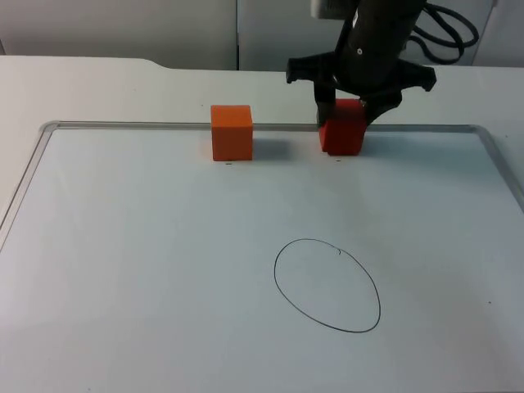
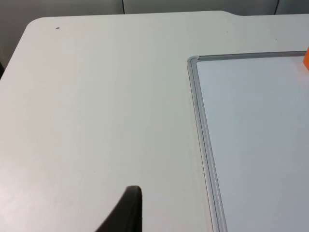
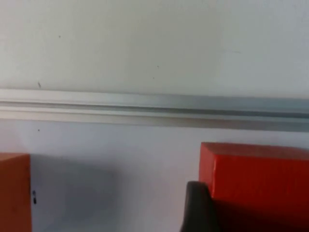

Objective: Pick up one cube with the left hand and another cube with the right hand. First place the cube in the right hand at the target position, then stack the cube in the left hand on top.

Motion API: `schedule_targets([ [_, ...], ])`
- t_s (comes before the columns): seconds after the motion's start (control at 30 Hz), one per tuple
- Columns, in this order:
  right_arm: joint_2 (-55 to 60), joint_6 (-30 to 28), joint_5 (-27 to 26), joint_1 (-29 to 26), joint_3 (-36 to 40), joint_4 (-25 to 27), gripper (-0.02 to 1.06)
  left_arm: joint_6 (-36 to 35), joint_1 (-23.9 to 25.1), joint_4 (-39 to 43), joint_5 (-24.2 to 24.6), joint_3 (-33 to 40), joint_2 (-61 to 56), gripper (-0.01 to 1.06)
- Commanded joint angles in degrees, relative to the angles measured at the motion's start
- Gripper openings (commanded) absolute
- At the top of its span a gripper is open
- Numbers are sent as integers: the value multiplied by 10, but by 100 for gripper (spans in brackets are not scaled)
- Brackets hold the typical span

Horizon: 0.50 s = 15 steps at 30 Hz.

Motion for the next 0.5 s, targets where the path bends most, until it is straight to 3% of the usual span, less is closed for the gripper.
schedule_targets([
  [0.0, -40, -34, 25, 3, -24, -4, 0, 0, 2, -4, -6, 4, -2, 105],
  [0.17, -133, -119, 115, 3, -96, -9, 0, 0, 2, -4, -6, 4, -2, 105],
  [0.27, -196, -156, 140, 3, -125, -2, 0, 0, 2, -4, -6, 4, -2, 105],
  [0.4, -311, -169, 121, 3, -108, 4, 0, 0, 2, -4, -6, 4, -2, 105],
  [0.47, -405, -170, 124, 3, -65, -18, 0, 0, 0, -4, -6, 4, -2, 105],
])
